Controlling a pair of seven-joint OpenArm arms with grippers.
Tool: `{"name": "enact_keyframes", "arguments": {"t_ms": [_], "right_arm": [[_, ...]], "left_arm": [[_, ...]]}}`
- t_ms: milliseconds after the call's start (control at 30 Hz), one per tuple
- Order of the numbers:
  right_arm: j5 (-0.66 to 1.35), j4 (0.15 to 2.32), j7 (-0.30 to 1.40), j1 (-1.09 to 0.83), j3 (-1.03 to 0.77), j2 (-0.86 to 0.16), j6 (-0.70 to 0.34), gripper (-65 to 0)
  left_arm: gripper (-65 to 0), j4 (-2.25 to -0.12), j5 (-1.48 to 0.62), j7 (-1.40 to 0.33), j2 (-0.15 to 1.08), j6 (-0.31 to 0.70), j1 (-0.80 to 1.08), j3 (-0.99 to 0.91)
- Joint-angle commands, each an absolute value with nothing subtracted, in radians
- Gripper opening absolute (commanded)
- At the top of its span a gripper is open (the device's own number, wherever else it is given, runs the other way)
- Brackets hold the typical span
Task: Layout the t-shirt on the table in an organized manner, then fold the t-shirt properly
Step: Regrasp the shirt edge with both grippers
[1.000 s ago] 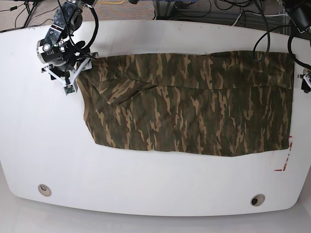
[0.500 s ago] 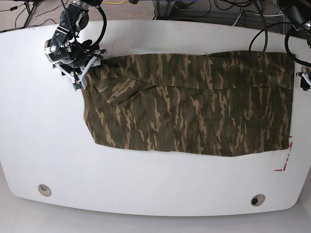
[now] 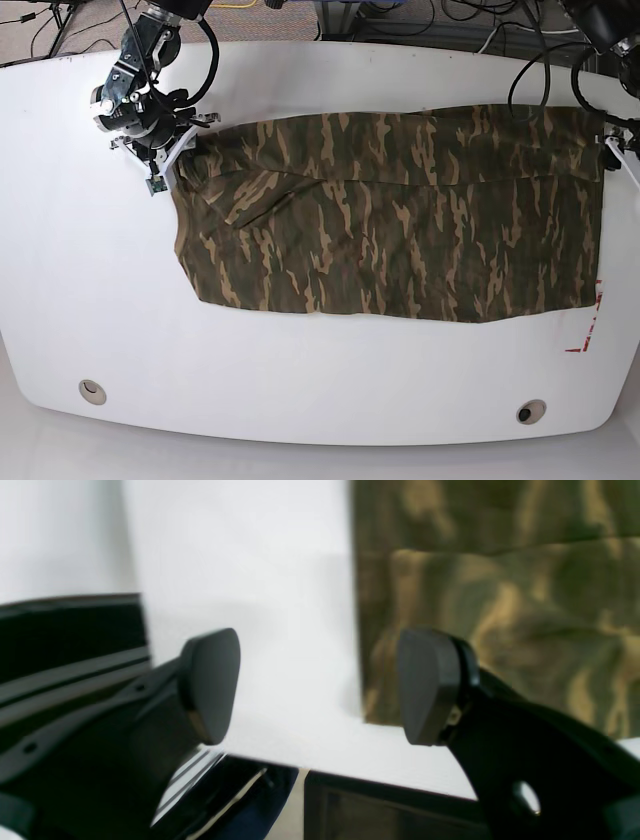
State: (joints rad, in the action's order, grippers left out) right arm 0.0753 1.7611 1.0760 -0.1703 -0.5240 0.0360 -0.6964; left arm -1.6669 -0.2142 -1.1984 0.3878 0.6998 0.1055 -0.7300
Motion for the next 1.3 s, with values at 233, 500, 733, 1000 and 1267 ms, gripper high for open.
{"name": "enact_keyframes", "arguments": {"t_ms": [233,500,733,1000,1267], "right_arm": [[0.059,1.753,1.125,-0.179,-0.521,0.041,-0.698,-65.0],[0.059,1.753,1.125,-0.176,-0.519,0.039,-0.698,-63.1],[0.059,1.753,1.125,-0.177,-0.519,0.036,-0.698,-64.2],[0.059,1.753,1.125,-0.177,-0.519,0.036,-0.698,-64.2],[0.058,1.755,1.125,-0.177,-0.519,0.035,-0.698,-64.4]], "left_arm": [[-19.0,-1.655,-0.222,-1.193,0.367,0.698,0.156,-0.713],[-19.2,-1.652,-0.219,-1.191,0.349,0.698,0.189,-0.700],[-19.2,-1.598,-0.216,-1.164,0.335,0.698,0.189,-0.700],[-19.2,-1.494,-0.173,-1.076,0.337,0.698,0.203,-0.697],[-23.6,-1.474,-0.166,-1.073,0.337,0.698,0.209,-0.697]]}}
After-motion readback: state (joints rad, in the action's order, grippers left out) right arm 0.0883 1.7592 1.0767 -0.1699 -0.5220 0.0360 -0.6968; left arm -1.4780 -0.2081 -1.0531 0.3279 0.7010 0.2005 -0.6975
